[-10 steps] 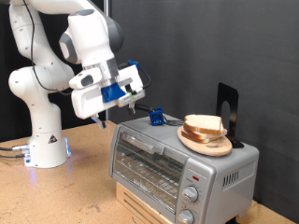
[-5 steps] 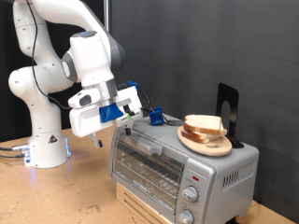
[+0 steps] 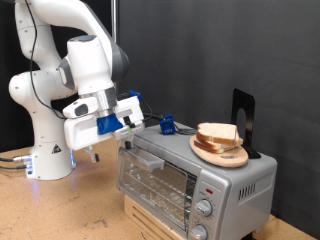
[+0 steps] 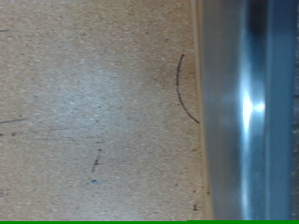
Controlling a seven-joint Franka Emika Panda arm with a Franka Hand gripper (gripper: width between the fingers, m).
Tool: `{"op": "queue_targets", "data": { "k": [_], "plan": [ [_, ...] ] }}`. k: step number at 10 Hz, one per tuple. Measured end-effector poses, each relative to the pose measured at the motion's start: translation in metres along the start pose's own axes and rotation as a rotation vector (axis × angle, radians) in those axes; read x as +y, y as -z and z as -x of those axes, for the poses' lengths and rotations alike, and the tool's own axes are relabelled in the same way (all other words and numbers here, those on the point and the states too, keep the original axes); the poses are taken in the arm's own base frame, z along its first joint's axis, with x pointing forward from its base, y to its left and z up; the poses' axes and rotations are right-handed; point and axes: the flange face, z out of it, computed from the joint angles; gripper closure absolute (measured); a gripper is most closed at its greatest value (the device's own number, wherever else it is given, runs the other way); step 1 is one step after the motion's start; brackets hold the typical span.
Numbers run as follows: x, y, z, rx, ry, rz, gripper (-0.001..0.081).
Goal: Make a piece of toast with the oven
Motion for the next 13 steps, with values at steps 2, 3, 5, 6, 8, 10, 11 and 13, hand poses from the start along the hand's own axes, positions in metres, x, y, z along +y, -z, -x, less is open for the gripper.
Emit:
{"op": "queue_targets", "data": {
  "k": [2,3,5,6,8,10,11,13],
  "plan": [
    [0.01,-0.003,-0.012,0.011,-0.021,0.017,-0.0003],
    [0.015,-0.005,-0.016,0.016,-0.029,0.024,-0.0003],
    [0.023,-0.011,-0.024,0.022,-0.035,0.045,-0.0002],
    [0.026,-0.013,-0.028,0.027,-0.034,0.053,-0.0002],
    [0.032,-0.016,-0.033,0.036,-0.042,0.061,-0.0002],
    [0.037,-0.02,-0.038,0.044,-0.055,0.063,-0.0002],
    [0.039,-0.023,-0.043,0.049,-0.079,0.069,-0.0002],
    [0.034,-0.04,-0.053,0.067,-0.136,0.089,-0.0002]
  ]
}}
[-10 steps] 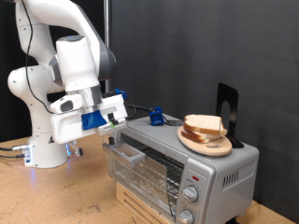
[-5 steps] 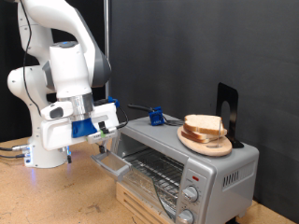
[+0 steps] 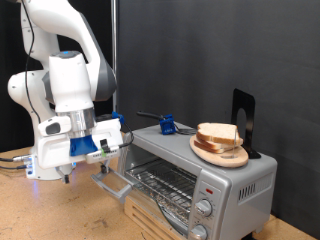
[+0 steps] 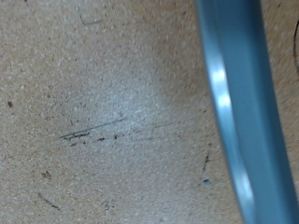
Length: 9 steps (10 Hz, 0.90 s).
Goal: Make a piece of toast with the oven
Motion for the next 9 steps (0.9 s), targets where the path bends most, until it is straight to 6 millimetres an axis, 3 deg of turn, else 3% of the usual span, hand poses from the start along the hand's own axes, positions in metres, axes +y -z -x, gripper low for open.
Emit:
{"op": "queue_targets", "data": {
  "k": [4,9],
  "plan": [
    [-0.014,-0.022,-0.027,0.026,-0.022,0.029,-0.0002],
    [-0.002,-0.05,-0.043,0.05,-0.037,0.048,-0.0002]
  ]
}}
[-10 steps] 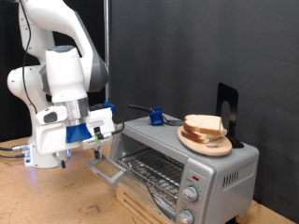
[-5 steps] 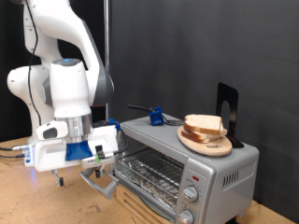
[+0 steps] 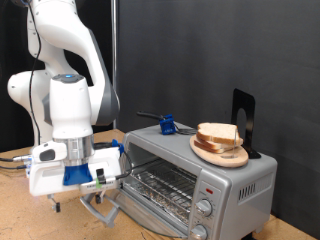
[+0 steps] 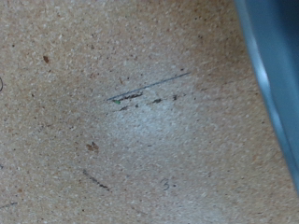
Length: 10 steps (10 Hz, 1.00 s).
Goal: Make a piece of toast with the oven
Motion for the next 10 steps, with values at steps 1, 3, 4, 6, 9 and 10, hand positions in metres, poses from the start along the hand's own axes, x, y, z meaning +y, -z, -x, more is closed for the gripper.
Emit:
{"op": "queue_targets", "data": {
  "k": [1,3,4,6,9,10],
  "plan": [
    [0.001,-0.01,-0.003,0.01,-0.026,-0.009,-0.0002],
    [-0.001,-0.029,-0.01,0.021,-0.064,-0.017,-0.0002],
    [-0.001,-0.037,-0.013,0.02,-0.067,-0.015,-0.0002],
    [-0.001,-0.052,-0.016,0.022,-0.064,-0.012,-0.0002],
    [0.001,-0.067,-0.016,0.027,-0.039,-0.014,-0.0002],
    [0.002,-0.068,-0.016,0.029,-0.014,-0.023,-0.0001]
  ]
}}
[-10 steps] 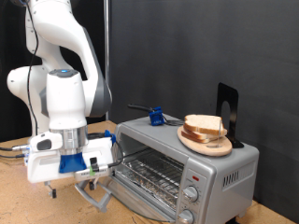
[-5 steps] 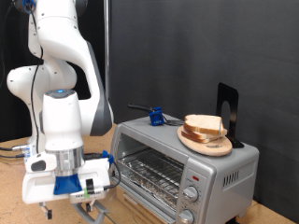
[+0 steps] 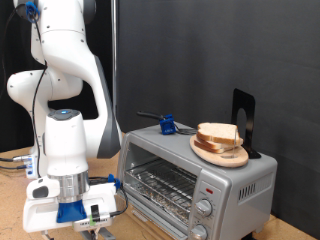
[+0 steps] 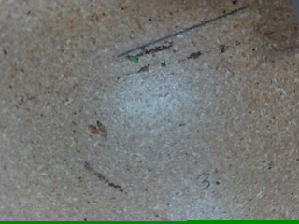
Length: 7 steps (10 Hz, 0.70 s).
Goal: Make a piece of toast with the oven
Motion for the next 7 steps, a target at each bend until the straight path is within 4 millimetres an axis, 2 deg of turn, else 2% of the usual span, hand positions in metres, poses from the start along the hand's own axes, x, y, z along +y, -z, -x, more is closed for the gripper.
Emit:
{"op": "queue_targets", "data": {
  "k": [3,7],
  "plan": [
    [0.019,-0.006,0.005,-0.029,0.044,0.007,-0.0001],
    [0.037,0.0,0.011,-0.05,0.046,0.004,-0.0001]
  ]
}}
